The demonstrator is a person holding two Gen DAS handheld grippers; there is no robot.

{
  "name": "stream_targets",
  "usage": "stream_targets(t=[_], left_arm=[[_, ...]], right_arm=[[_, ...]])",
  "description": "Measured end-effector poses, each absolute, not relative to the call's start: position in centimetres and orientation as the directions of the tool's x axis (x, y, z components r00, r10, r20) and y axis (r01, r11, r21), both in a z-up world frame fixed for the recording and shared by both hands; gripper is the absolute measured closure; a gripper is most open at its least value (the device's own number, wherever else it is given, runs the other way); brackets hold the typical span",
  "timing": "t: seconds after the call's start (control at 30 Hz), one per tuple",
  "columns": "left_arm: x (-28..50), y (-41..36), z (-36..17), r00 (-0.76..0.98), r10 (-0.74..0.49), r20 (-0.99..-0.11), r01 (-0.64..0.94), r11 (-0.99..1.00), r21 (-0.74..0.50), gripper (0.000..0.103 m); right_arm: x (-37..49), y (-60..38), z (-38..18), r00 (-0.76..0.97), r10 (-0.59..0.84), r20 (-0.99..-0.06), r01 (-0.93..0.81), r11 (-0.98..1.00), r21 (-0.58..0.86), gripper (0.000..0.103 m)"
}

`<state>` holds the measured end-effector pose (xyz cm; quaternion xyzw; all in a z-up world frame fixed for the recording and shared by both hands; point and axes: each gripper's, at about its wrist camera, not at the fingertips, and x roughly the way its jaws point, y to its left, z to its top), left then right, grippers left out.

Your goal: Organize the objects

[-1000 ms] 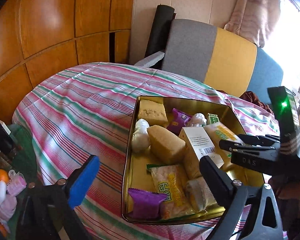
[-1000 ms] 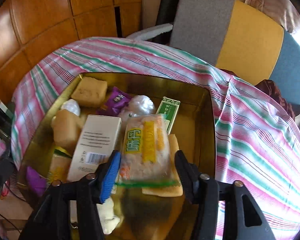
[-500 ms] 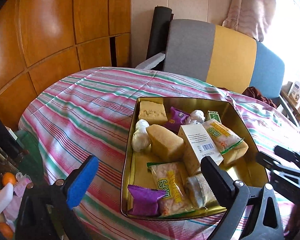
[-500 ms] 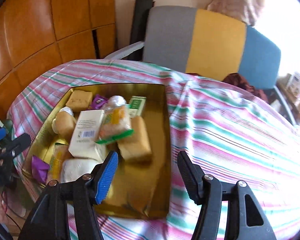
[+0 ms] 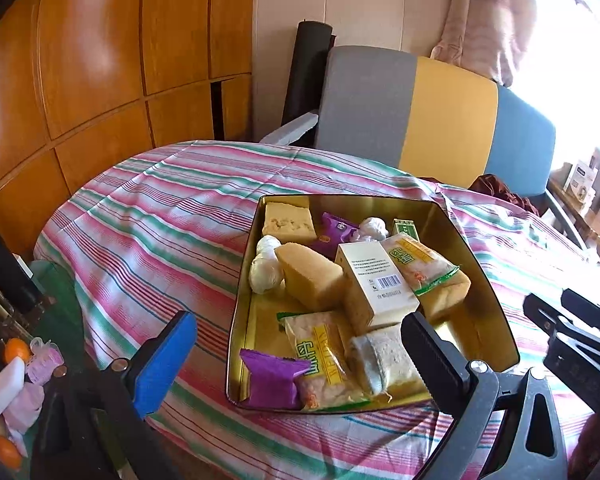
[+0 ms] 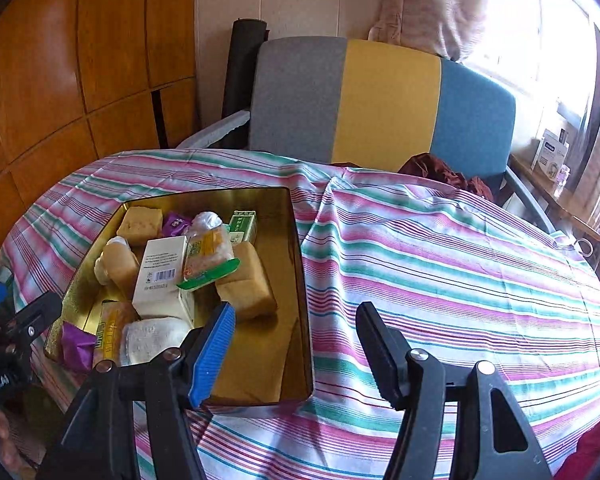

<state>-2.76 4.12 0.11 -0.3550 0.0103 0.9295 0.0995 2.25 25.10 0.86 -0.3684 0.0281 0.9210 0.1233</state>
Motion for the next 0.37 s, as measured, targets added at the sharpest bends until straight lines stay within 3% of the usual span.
stream_targets(t=[0.37], left_arm=[[-1.9,2.1,0.0,-0.759,0.144,-0.635,-0.143,-0.988,-0.053,0.001]], right_arm=[[2.1,22.7,1.1,-0.717,0.193,-0.669,-0.211,-0.976,-0.055,0.039]])
